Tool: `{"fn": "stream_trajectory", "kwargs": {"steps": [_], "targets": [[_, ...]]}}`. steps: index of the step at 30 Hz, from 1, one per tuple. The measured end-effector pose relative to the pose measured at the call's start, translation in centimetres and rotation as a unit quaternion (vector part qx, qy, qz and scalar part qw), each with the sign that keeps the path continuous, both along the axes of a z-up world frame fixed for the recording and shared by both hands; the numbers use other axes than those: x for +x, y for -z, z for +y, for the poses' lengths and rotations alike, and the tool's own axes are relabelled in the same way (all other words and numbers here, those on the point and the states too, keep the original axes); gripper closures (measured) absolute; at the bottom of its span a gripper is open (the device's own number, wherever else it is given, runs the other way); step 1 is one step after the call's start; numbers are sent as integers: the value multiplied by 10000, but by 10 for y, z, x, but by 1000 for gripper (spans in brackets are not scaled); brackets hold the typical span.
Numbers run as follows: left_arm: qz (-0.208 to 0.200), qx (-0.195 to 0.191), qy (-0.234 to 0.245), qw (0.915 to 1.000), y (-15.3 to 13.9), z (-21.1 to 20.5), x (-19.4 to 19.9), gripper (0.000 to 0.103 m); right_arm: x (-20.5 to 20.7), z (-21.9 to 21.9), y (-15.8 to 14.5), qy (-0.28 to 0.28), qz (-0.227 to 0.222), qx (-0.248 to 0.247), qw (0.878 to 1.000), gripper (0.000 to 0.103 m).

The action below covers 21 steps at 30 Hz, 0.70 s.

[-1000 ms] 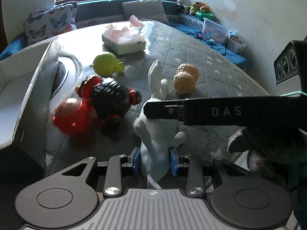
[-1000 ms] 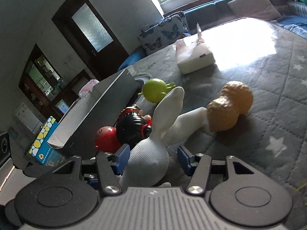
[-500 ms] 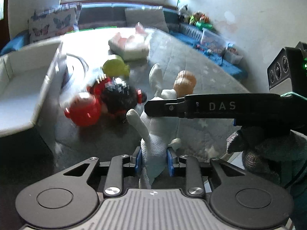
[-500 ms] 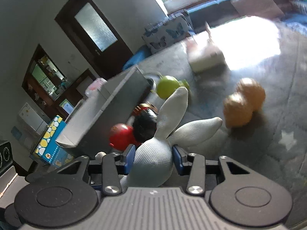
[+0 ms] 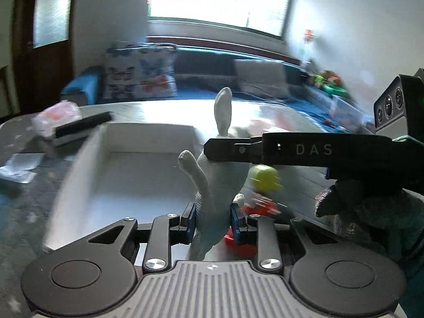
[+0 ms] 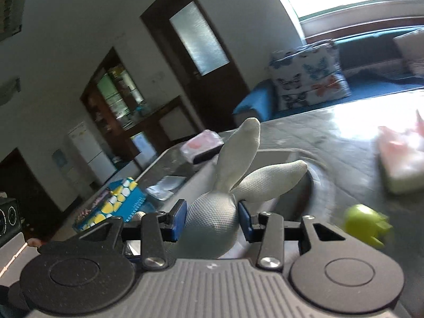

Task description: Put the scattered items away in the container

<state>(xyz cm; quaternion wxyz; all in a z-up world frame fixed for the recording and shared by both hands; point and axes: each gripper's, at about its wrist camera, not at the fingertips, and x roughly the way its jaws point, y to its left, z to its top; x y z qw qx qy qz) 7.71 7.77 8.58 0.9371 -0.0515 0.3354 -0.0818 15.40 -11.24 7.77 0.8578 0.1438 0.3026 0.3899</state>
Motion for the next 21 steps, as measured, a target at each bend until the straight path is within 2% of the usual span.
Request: {"fn": "stream_trajectory", "kwargs": {"steps": [6, 10, 15, 21], "targets": [[473, -41, -544, 9974, 12, 54, 44, 71, 55, 64, 13, -379, 536, 36, 9978, 61], [810, -79, -825, 9933, 29, 78, 57, 68, 79, 89, 31, -558, 941, -41, 9940, 61], [1035, 1, -1003, 9896, 44, 85, 59, 67, 91, 112, 49, -676, 1274, -271, 9892, 62], [1063, -98, -1080, 9884, 43, 88, 52, 68, 100, 131, 62, -585, 1502, -453, 9859, 61]]}}
